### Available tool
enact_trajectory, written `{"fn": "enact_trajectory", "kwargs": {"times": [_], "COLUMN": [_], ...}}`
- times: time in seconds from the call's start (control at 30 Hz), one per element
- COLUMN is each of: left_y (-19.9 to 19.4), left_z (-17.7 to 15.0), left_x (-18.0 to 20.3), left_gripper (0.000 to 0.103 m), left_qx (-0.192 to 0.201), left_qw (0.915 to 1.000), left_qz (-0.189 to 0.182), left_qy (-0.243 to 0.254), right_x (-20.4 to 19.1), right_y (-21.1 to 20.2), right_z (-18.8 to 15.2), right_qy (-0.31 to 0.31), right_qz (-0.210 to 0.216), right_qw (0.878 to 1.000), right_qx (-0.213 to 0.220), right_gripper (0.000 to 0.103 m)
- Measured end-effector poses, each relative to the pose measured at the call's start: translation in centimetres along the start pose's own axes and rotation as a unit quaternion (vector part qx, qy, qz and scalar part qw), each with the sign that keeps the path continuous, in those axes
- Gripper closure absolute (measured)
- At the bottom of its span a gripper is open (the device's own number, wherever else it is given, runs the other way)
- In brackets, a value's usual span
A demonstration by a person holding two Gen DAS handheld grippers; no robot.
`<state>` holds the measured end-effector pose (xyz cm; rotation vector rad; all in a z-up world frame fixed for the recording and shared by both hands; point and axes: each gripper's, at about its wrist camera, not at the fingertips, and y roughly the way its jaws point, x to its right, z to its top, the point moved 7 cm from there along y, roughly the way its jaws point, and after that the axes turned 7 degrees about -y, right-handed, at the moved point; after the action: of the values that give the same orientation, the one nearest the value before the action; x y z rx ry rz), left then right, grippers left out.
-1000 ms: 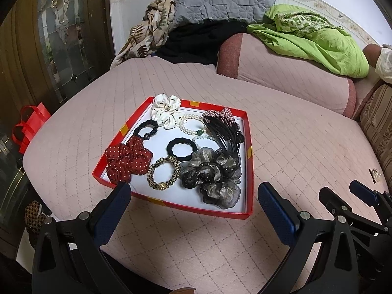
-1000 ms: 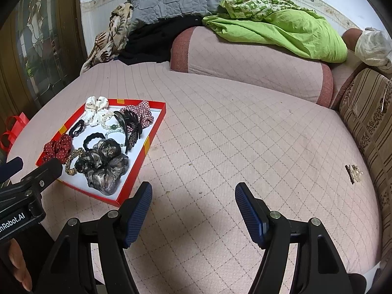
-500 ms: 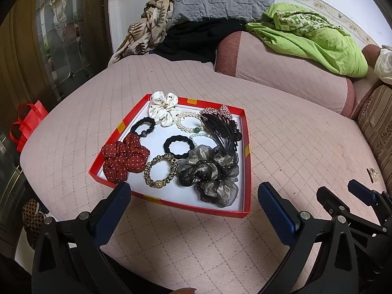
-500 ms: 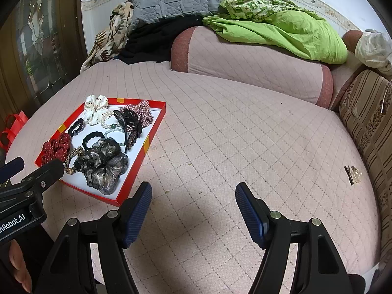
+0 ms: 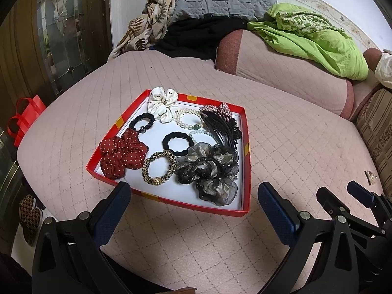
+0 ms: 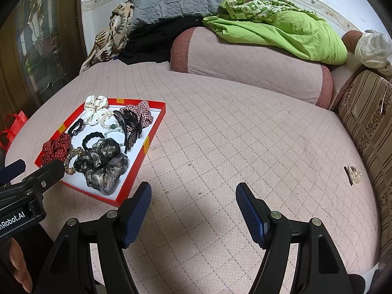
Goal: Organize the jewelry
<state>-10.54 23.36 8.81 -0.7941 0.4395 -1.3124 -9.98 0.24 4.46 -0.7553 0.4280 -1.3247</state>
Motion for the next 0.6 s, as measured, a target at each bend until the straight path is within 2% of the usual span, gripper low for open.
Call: {"fn": "enact_trajectory", "kwargs": {"times": [0.6], "left_y": [0.31], "left_z": [-0.29], "left_x": [-0.01], "left_gripper": [0.000], "left_qx": [-0.007], "left_qw": [0.9999], "left_qz": [-0.001], "left_qy": [-0.008], "right_x": [0.00], "right_y": [0.04], "right_z": [-0.15], "right_qy": [-0.002], "right_qz": [0.001], "right_qw": [1.000], "right_qx": [-0.003], "right_gripper": [0.027]}}
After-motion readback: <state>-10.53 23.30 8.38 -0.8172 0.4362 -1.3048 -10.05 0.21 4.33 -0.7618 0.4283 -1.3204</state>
